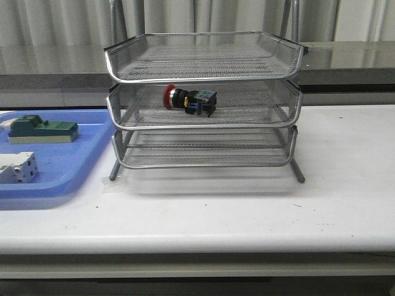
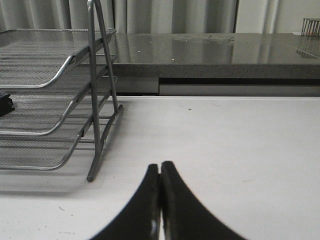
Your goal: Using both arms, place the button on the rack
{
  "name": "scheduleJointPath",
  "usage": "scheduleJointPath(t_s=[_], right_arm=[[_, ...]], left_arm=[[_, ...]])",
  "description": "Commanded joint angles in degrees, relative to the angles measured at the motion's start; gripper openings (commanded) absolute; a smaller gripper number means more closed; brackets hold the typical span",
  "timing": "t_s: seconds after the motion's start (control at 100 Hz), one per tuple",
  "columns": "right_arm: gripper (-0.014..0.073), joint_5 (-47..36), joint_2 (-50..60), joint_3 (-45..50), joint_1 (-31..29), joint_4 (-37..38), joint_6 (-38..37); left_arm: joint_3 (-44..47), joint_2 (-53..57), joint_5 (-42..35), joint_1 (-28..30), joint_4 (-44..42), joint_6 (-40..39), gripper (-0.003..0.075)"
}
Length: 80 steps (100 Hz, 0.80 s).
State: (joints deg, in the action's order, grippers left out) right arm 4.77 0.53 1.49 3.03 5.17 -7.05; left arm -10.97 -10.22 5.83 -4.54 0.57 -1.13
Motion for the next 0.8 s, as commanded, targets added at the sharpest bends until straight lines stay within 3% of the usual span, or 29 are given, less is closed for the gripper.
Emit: scheduleJointPath(t_s=[0.0,0.49,0.79], right_arm=[[-0.0067,-5.2,1.0,0.1,-0.4,0.0,0.0],[-0.0067,-5.2,1.0,0.1,-0.4,0.0,0.0],[-0.0067,-5.2,1.0,0.1,-0.4,0.0,0.0]], left_arm=[[-0.2,1.2,-4.3,0.1,-3.1,-4.0,-0.002],[10.2,12.4,-4.6,0.1,-3.1,-4.0,-0.002],[12.3,12.3,-6.2,0.2,-3.1,-4.0,-0.002]])
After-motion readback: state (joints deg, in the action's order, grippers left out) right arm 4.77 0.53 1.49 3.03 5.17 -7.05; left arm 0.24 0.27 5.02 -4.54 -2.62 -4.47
